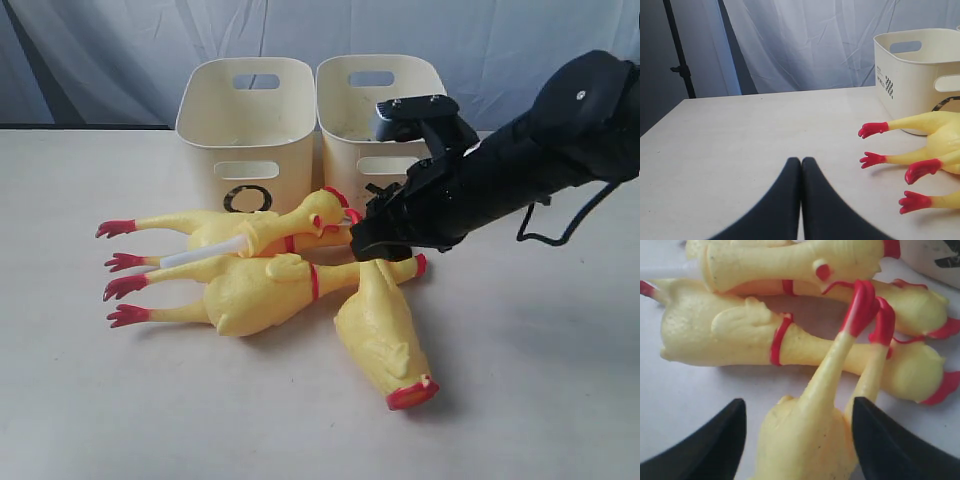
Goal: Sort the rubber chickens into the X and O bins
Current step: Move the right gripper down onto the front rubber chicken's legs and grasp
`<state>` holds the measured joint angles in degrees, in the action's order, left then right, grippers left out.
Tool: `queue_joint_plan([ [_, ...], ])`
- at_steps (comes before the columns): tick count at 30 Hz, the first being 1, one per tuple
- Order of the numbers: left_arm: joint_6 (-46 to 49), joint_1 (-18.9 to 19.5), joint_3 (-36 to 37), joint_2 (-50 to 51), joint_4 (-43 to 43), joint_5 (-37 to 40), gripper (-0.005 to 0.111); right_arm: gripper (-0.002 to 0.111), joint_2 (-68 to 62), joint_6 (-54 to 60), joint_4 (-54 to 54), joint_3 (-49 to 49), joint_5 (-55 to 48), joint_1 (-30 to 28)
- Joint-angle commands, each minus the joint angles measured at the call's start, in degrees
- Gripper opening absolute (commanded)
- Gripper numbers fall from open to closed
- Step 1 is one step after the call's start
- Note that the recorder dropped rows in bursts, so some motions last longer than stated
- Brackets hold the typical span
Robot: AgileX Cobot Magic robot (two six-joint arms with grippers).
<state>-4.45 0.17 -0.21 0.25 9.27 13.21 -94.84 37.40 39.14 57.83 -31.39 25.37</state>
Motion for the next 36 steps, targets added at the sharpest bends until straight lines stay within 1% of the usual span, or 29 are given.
queue_joint_plan([
  [1,-0.2,0.3,0.2,-0.3,0.0,0.1,0.0,0.065,-3.1,-0.2,0.2,0.7,4.4,0.1],
  [7,-0.2,0.3,0.2,-0.3,0.0,0.1,0.0,0.065,-8.0,-0.2,3.2,1.6,8.0,0.6],
  [12,-0.2,0.3,0.2,-0.3,0.0,0.1,0.0,0.064,-11.2,-0.2,3.3,3.5,8.2,4.1],
  [14,-0.2,0.3,0.2,-0.3,0.0,0.1,0.0,0.056,-11.6,-0.3,3.3,3.8,8.9,4.8],
  [16,-0.2,0.3,0.2,-0.3,0.0,0.1,0.0,0.045,-11.7,-0.6,3.3,3.8,9.2,5.0],
  [18,-0.2,0.3,0.2,-0.3,0.0,0.1,0.0,0.037,-11.7,-0.6,3.3,3.8,9.2,5.0],
  [23,-0.2,0.3,0.2,-0.3,0.0,0.1,0.0,0.023,-11.7,-0.6,2.7,3.8,8.1,5.0],
  [26,-0.2,0.3,0.2,-0.3,0.0,0.1,0.0,0.007,-11.7,-0.6,2.7,3.8,6.8,5.0],
  [27,-0.2,0.3,0.2,-0.3,0.0,0.1,0.0,0.0,-11.6,-0.6,2.7,3.8,6.3,5.0],
  [31,-0.2,0.3,0.2,-0.3,0.0,0.1,0.0,-0.001,-11.1,-1.3,2.7,4.4,3.0,5.0],
  [36,-0.2,0.3,0.2,-0.3,0.0,0.1,0.0,-0.001,-7.2,-1.5,2.3,4.7,0.1,5.0],
])
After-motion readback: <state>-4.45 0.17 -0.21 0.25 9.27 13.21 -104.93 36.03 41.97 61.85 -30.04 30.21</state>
